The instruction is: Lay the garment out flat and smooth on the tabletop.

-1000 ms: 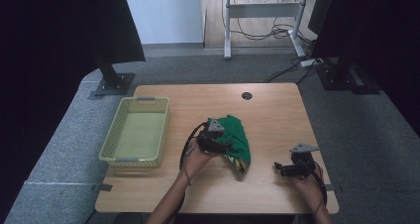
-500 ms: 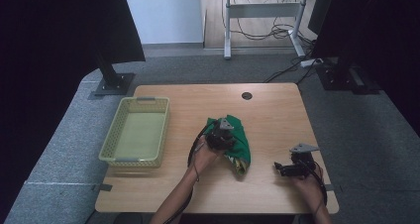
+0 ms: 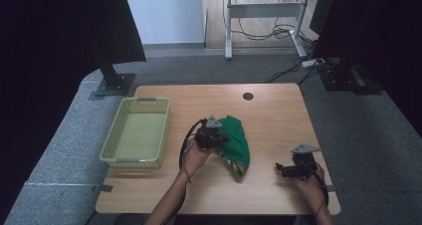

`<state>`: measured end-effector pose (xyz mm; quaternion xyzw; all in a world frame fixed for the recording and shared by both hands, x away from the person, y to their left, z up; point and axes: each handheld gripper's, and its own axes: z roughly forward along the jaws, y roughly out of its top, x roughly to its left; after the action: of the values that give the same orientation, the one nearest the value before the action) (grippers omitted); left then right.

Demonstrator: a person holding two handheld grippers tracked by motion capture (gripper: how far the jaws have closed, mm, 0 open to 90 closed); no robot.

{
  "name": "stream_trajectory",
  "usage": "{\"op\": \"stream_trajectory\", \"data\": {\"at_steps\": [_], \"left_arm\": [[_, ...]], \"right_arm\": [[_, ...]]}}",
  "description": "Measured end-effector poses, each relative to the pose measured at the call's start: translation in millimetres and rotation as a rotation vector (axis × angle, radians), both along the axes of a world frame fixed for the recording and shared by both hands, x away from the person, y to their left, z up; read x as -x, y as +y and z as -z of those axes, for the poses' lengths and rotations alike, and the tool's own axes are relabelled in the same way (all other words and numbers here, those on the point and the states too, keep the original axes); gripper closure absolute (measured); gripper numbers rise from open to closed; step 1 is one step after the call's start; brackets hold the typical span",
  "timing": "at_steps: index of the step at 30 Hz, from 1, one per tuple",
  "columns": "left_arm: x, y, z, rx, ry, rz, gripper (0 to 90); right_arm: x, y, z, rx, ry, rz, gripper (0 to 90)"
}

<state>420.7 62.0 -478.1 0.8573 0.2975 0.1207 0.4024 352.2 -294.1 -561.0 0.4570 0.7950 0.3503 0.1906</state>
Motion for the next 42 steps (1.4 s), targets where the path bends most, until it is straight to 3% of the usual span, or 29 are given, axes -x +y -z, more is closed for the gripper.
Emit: {"op": "stream_trajectory", "data": {"at_steps": [5,7,18,19,23,24,25,28,29,38,40,42], "left_arm": [[-0.6,7.9,5.8,0.003,0.018,-0.020,85.8],[-1.5,18.7,16.3,0.001,0.044,-0.039,85.7],[0.5,27.7,25.9,0.014,0.056,-0.048,85.6],[0.7,29.5,32.0,0.010,0.063,-0.048,85.4],[0.7,29.6,33.9,0.008,0.066,-0.049,85.3],[0.4,29.9,40.8,0.007,0.077,-0.050,85.3],[0.4,29.8,42.8,0.004,0.079,-0.048,85.3],[0.8,29.5,46.0,0.002,0.083,-0.047,85.2],[1.2,29.8,49.3,0.002,0.086,-0.047,85.2],[2.1,30.6,53.2,0.002,0.088,-0.044,85.0],[3.2,30.5,55.7,0.001,0.083,-0.033,85.0],[3.2,30.5,55.7,0.001,0.083,-0.033,85.0]], "right_arm": [[0.0,-0.1,0.0,0.001,0.000,-0.001,7.7],[0.0,0.0,0.0,0.001,0.000,0.000,7.8],[-0.1,0.0,-0.4,-0.006,-0.002,0.012,9.5],[-0.8,1.8,-1.9,-0.025,0.007,0.001,13.4],[-1.9,4.6,-3.1,-0.042,0.017,-0.013,13.9],[-1.9,4.6,-3.1,-0.042,0.017,-0.013,14.1],[-4.1,13.4,-4.9,-0.048,0.016,-0.046,14.3],[-5.1,16.5,-5.5,-0.047,0.014,-0.058,14.4],[-8.1,26.9,-8.6,-0.054,0.012,-0.096,14.4],[-13.5,44.9,-13.2,-0.087,0.012,-0.161,14.5],[-17.9,60.0,-15.5,-0.096,0.017,-0.210,15.0],[-18.9,63.6,-16.3,-0.102,0.018,-0.224,15.0]]}}
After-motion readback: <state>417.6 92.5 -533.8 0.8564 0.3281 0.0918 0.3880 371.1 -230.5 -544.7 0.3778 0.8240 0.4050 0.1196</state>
